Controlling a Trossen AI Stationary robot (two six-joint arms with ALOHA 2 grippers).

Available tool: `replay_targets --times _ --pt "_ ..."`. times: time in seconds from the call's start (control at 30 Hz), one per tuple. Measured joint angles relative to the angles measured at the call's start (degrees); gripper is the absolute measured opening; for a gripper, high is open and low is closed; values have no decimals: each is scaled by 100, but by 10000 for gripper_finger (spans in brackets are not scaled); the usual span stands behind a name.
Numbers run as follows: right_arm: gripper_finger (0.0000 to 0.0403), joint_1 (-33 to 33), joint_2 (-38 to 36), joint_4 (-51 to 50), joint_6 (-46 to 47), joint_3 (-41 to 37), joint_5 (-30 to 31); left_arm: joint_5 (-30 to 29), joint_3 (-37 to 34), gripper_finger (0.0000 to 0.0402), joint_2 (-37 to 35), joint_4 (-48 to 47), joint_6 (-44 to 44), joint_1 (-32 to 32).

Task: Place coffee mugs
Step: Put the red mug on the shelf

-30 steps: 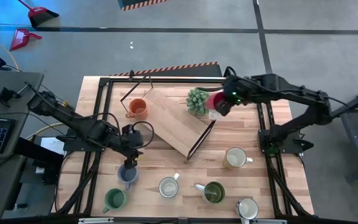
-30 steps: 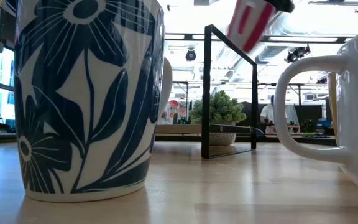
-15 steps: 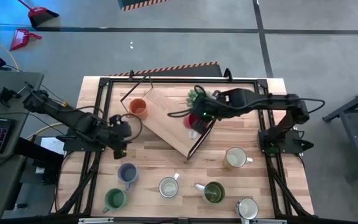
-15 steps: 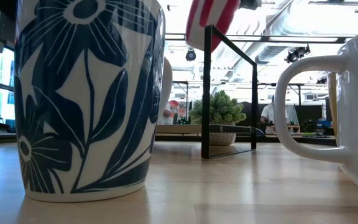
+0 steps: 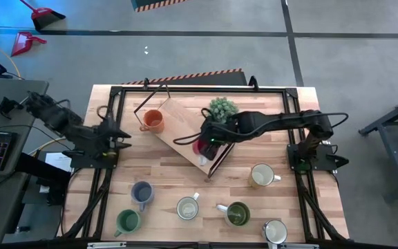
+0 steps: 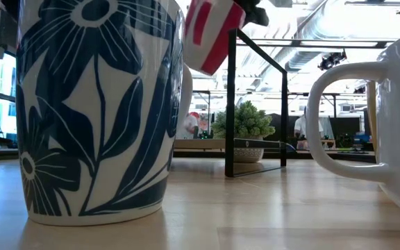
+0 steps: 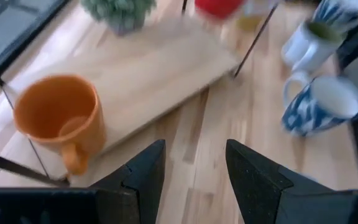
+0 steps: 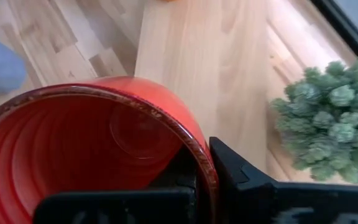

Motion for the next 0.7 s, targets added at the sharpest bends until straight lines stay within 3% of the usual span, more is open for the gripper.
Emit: replay_targets --times 0.7 --pt "0 -222 707 112 326 7 -946 -262 -6 158 -195 -19 209 -58"
